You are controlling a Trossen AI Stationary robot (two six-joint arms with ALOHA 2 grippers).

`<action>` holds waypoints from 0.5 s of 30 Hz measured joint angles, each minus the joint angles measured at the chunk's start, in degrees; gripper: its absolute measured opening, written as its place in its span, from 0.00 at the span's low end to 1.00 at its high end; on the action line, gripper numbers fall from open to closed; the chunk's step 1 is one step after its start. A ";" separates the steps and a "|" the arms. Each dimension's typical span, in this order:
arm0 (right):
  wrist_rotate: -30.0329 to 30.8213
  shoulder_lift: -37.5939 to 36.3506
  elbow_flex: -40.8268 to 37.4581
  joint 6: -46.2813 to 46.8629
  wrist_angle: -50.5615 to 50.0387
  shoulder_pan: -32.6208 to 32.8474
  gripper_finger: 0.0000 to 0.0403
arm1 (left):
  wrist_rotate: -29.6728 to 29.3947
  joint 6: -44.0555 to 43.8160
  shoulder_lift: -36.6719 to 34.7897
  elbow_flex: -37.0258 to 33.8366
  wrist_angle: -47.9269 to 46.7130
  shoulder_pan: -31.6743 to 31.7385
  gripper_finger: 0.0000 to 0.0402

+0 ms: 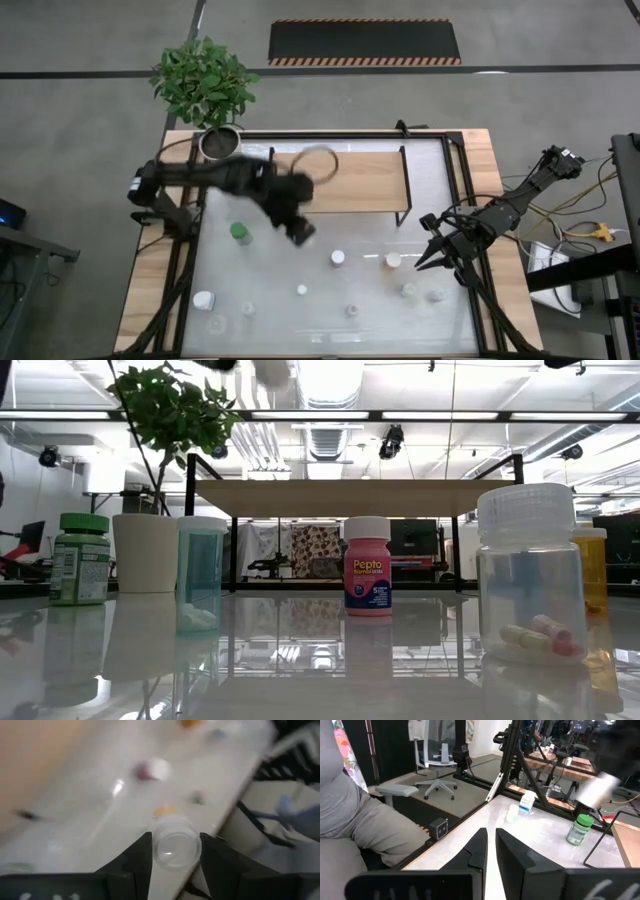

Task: Pick and place medicine bottles onto shelf by color
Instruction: Put the transparent pill bottle on the shelf

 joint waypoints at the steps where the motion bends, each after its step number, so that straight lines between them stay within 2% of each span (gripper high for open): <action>1: 0.00 0.00 0.00 0.02 0.00 0.00 0.07 | -0.40 1.71 0.04 -0.04 -0.99 2.46 0.31; 9: 0.00 -0.02 0.00 0.08 -0.30 0.00 0.07 | -1.12 12.90 0.09 -1.64 -1.67 19.59 0.31; 15: 0.01 -0.02 0.00 0.73 -0.54 0.00 0.07 | -1.79 18.24 0.09 -2.40 -2.40 25.06 0.31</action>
